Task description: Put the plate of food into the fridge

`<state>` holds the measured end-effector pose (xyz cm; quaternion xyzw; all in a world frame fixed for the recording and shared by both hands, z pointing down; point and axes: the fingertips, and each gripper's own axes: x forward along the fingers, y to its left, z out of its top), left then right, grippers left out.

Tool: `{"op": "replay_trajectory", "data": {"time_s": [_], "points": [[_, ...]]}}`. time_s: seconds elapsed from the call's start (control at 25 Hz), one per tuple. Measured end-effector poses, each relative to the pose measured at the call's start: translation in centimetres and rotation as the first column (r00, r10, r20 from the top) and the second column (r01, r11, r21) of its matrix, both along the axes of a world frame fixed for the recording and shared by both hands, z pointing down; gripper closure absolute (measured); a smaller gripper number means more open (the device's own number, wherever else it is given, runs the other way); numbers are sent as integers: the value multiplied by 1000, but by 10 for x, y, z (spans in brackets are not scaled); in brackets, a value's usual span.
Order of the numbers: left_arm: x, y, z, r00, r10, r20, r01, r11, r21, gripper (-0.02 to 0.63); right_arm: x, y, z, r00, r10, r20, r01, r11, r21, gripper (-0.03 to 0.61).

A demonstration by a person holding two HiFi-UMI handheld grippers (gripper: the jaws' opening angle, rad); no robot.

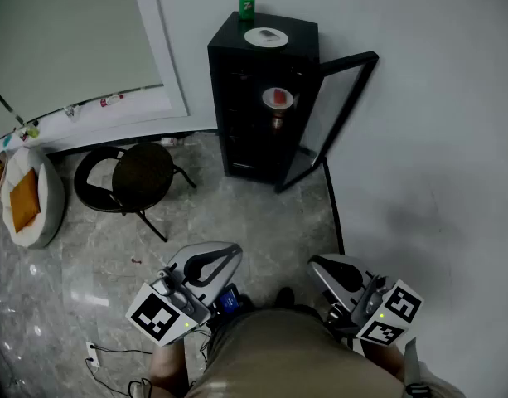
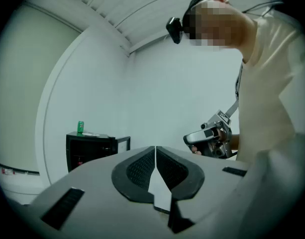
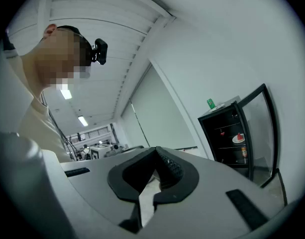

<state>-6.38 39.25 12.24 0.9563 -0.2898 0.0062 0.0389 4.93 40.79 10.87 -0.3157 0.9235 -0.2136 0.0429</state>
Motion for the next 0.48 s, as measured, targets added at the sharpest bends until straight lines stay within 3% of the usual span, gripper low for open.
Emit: {"op": "replay_trajectory", "data": {"time_s": [0.48], "points": [[-29,12,-1,999,33,-15,-33,999,19,598,-27,12,-3,999,35,-21,-34,999,32,557]]}}
